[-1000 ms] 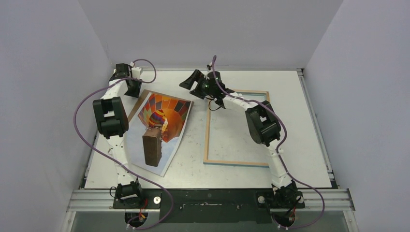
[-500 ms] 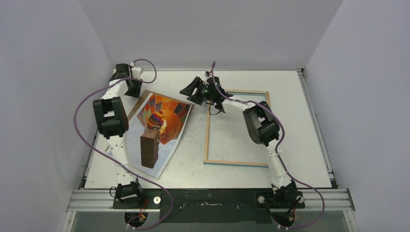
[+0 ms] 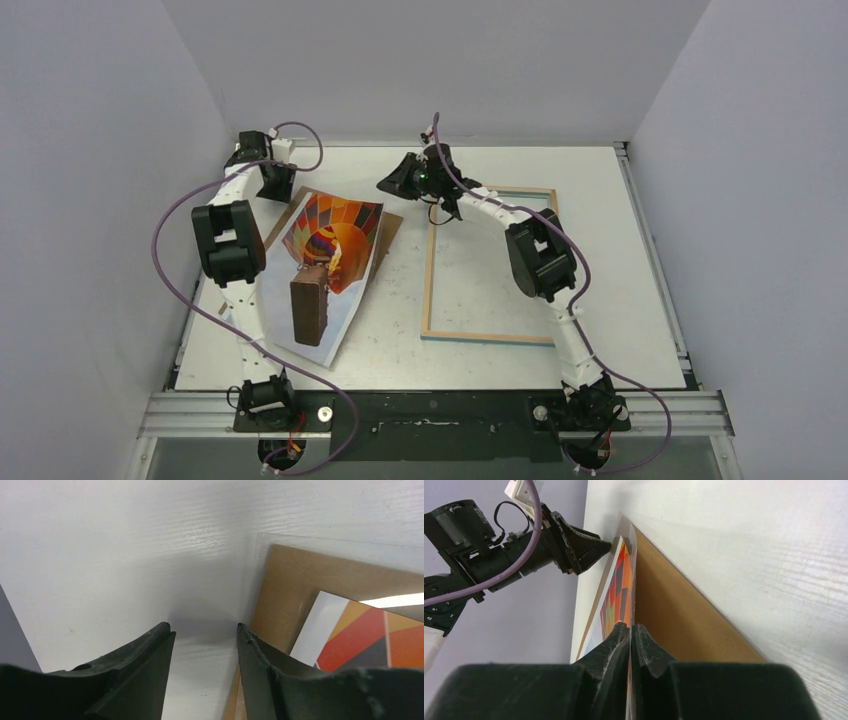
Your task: Put the photo into the frame
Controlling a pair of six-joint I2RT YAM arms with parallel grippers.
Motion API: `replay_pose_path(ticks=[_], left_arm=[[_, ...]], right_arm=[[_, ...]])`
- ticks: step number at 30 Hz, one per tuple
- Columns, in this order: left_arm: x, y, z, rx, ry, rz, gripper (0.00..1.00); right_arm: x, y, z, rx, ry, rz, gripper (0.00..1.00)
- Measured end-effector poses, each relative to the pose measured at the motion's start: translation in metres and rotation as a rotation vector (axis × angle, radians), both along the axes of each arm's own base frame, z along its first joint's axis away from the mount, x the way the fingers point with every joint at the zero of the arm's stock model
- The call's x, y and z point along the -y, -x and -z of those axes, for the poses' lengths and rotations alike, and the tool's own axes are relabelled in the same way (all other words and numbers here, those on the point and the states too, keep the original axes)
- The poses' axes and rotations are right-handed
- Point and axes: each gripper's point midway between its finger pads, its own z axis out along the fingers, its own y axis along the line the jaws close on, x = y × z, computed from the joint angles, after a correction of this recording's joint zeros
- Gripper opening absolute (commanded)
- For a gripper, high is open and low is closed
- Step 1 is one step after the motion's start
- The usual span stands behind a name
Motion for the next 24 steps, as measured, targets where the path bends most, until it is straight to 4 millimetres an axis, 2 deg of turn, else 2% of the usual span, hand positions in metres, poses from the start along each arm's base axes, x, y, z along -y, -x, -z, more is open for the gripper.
replay_pose_path(ticks=[2, 5, 9, 11, 14, 16, 18, 21, 23, 24], left_arm=[[0.0, 0.003, -0.002, -0.013, 0.007, -0.005, 0.58], [0.002, 0.007, -0.016, -0.039, 0.052, -0.012, 0.61], [0.006, -0.003, -0.062, 0.01, 0.119, -0.003, 0.62], [0.006, -0.007, -0.086, 0.057, 0.131, 0.009, 0.62], [0.008, 0.005, -0.107, 0.072, 0.134, 0.033, 0.61], [0.011, 0.023, -0.106, 0.047, 0.131, 0.047, 0.59], [0.014, 0.042, -0.094, 0.002, 0.13, 0.058, 0.58], [0.018, 0.072, -0.059, -0.098, 0.135, 0.069, 0.58], [0.021, 0.092, -0.032, -0.176, 0.144, 0.068, 0.58], [0.022, 0.098, -0.026, -0.198, 0.149, 0.067, 0.59]], right_arm=[[0.002, -0.007, -0.008, 0.024, 0.029, 0.007, 0.05], [0.006, -0.021, -0.033, 0.095, 0.062, 0.025, 0.05], [0.015, -0.041, -0.066, 0.2, 0.089, 0.061, 0.05], [0.02, -0.048, -0.073, 0.232, 0.112, 0.08, 0.05], [0.033, -0.058, -0.073, 0.25, 0.154, 0.111, 0.05], [0.043, -0.064, -0.07, 0.25, 0.181, 0.132, 0.05], [0.054, -0.07, -0.065, 0.246, 0.208, 0.152, 0.05], [0.072, -0.077, -0.063, 0.24, 0.241, 0.179, 0.05], [0.082, -0.08, -0.069, 0.245, 0.254, 0.196, 0.05], [0.085, -0.08, -0.073, 0.248, 0.261, 0.202, 0.05]])
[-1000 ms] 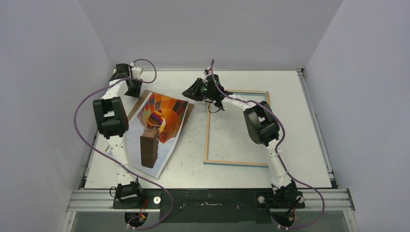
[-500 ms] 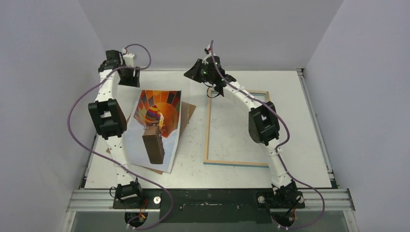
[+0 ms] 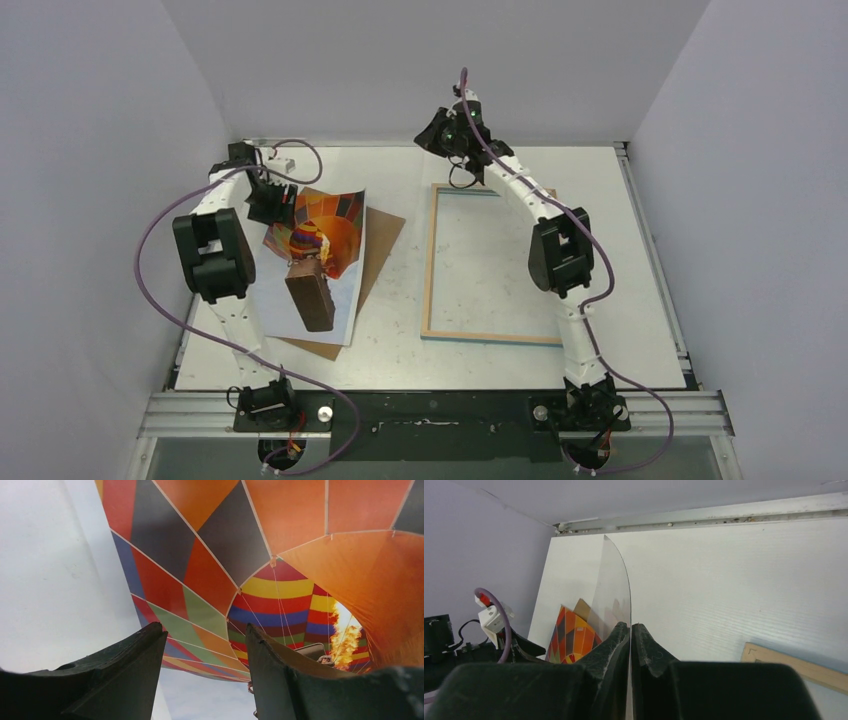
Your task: Put the photo into the frame
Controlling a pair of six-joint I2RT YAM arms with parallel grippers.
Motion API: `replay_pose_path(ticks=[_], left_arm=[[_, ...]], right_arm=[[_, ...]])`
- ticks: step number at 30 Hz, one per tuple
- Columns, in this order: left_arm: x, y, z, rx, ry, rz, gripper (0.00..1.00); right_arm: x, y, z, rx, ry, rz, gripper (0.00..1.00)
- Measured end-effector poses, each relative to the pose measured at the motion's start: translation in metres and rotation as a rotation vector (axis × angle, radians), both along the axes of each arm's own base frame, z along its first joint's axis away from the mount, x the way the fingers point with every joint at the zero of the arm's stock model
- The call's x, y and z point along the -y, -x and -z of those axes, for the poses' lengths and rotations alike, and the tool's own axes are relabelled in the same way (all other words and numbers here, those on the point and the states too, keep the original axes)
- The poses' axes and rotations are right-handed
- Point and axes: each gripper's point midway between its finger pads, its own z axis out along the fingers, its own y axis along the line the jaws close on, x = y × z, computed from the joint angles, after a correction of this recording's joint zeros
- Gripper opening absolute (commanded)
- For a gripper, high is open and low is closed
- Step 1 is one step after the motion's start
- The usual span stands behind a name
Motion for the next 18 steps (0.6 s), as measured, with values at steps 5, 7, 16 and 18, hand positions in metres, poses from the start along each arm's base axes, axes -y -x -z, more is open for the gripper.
replay_pose_path(ticks=[5, 7, 16, 18], left_arm=[[0.007, -0.001, 0.0, 0.003, 0.007, 0.009, 0.61], [0.013, -0.006, -0.005, 0.019, 0.009, 0.021, 0.67], [0.082, -0.047, -0.085, 0.185, 0.132, 0.108, 0.87], [0.097, -0.059, -0.119, 0.259, 0.19, 0.126, 0.94]], right_arm=[[0.019, 0.004, -0.052, 0.076, 0.008, 0.03, 0.05], [0.023, 0.012, -0.08, 0.118, 0.001, 0.029, 0.05], [0.048, 0.071, -0.226, 0.352, -0.057, 0.023, 0.05], [0.054, 0.083, -0.246, 0.386, -0.064, 0.02, 0.05]])
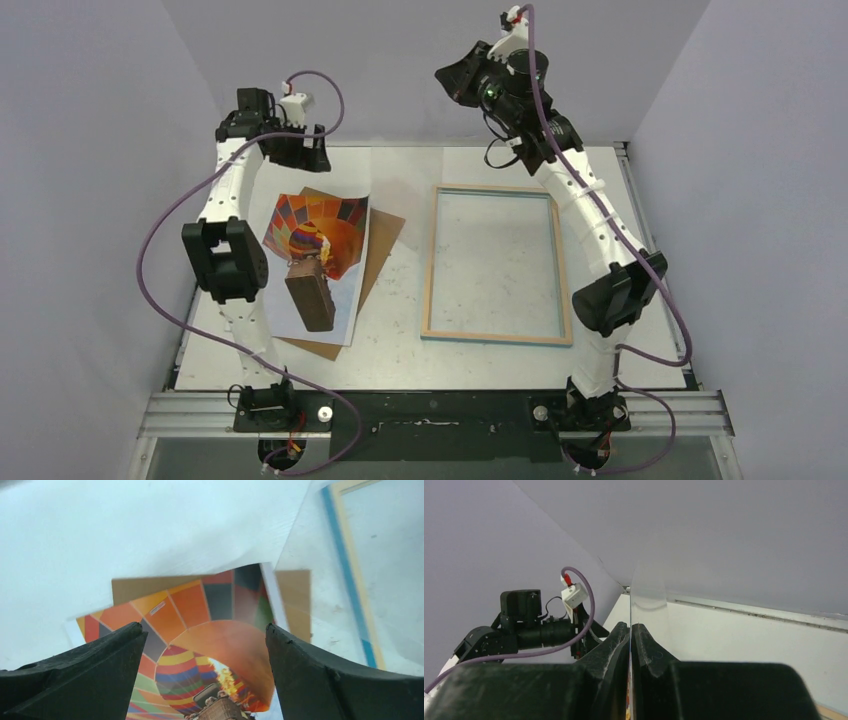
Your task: Put the photo into the frame
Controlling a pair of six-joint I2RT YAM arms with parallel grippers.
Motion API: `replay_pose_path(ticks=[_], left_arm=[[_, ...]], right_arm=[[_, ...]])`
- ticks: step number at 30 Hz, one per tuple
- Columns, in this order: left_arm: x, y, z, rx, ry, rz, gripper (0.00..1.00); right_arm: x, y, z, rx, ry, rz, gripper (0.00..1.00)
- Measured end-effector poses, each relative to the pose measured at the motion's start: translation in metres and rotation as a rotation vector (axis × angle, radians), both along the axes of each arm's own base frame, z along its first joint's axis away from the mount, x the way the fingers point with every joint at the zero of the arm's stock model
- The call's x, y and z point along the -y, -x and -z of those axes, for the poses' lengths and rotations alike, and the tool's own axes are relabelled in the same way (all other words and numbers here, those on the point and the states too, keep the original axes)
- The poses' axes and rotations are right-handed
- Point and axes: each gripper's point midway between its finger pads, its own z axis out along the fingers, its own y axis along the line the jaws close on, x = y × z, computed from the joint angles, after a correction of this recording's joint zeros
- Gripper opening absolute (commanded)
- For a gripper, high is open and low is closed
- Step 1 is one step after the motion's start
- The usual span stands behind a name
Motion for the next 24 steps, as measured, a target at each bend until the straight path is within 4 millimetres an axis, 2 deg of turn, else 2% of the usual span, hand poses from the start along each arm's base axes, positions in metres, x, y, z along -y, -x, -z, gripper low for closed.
replay_pose_path(ticks=[3, 7, 9, 14, 19, 24], left_arm=[[0.018, -0.004, -0.044, 0.081, 0.099, 0.034, 0.97], [0.042, 0.01, -0.074, 0.107, 0.231, 0.091, 0.96], [0.054, 0.023, -0.076, 0.102, 0.3, 0.118, 0.96], [0.079, 0.053, -0.063, 0.048, 0.441, 0.155, 0.96], [0.095, 0.064, -0.058, 0.037, 0.523, 0.194, 0.96], [0.104, 0.077, -0.068, 0.062, 0.588, 0.24, 0.96]], right_arm=[[0.008, 0.017, -0.017, 0.025, 0.007, -0.005, 0.05], [0.015, 0.033, -0.024, 0.023, 0.025, -0.013, 0.05], [0.018, 0.041, -0.028, 0.018, 0.03, -0.02, 0.05], [0.022, 0.061, -0.039, 0.014, 0.028, -0.046, 0.05], [0.025, 0.084, -0.058, 0.025, -0.007, -0.089, 0.05], [0.027, 0.111, -0.073, 0.026, -0.057, -0.144, 0.05]])
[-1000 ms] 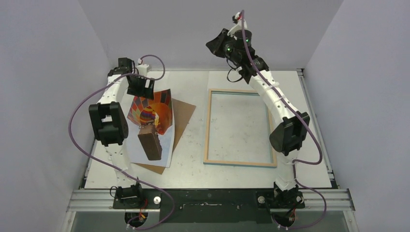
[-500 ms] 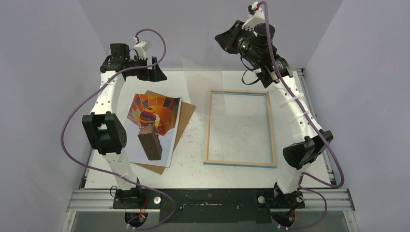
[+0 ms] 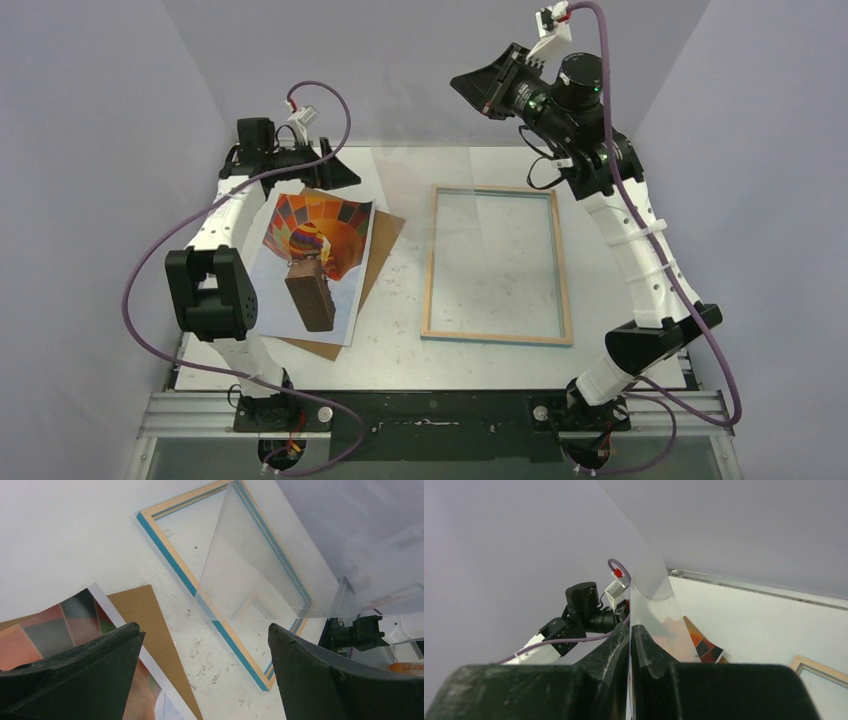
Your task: Put the photo into the frame
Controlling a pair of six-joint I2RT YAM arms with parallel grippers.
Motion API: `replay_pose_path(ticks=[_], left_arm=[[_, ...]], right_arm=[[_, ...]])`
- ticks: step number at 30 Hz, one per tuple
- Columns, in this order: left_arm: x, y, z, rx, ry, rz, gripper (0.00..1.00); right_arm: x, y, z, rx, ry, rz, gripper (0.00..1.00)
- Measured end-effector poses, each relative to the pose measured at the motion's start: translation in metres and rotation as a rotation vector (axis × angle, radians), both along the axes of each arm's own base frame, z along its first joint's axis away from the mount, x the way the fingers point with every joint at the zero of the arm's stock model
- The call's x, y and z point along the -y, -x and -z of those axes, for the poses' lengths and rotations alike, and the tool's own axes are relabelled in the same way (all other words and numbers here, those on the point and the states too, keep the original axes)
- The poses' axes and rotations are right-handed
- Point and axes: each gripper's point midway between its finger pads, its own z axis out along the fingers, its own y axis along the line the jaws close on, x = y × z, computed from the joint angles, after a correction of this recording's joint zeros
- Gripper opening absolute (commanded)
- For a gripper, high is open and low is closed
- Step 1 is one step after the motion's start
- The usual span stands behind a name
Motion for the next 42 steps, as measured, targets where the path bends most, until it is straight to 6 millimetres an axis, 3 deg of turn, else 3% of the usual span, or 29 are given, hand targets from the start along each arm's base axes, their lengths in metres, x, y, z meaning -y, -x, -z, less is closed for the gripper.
replay_pose_path(ticks=[7, 19, 21, 28, 30, 32, 35, 37, 42], left_arm=[[0.012, 0.025, -0.016, 0.065, 0.113, 0.062, 0.97], [0.022, 0.045, -0.043, 0.167, 0.259, 0.133, 0.99], [0.024, 0.049, -0.046, 0.165, 0.281, 0.14, 0.9], [0.028, 0.064, -0.066, 0.157, 0.374, 0.174, 0.31], [0.029, 0.07, -0.072, 0.157, 0.397, 0.189, 0.21], [0.03, 0.076, -0.079, 0.171, 0.41, 0.204, 0.16], [0.029, 0.083, -0.086, 0.187, 0.417, 0.218, 0.01], [0.029, 0.086, -0.09, 0.189, 0.421, 0.22, 0.0], [0.028, 0.09, -0.095, 0.189, 0.425, 0.226, 0.0]], right_arm=[[-0.002, 0.02, -0.006, -0.032, -0.069, -0.075, 0.05], [0.002, 0.01, 0.017, -0.159, -0.186, -0.152, 0.05], [0.002, 0.011, 0.015, -0.161, -0.198, -0.159, 0.05], [0.016, 0.018, 0.003, -0.116, -0.221, -0.148, 0.05], [0.023, 0.018, 0.003, -0.109, -0.224, -0.133, 0.05], [0.03, 0.014, 0.007, -0.11, -0.224, -0.114, 0.05], [0.042, 0.004, 0.019, -0.122, -0.222, -0.078, 0.08], [0.05, -0.004, 0.033, -0.149, -0.217, -0.049, 0.11], [0.068, -0.023, 0.083, -0.238, -0.208, 0.011, 0.31]])
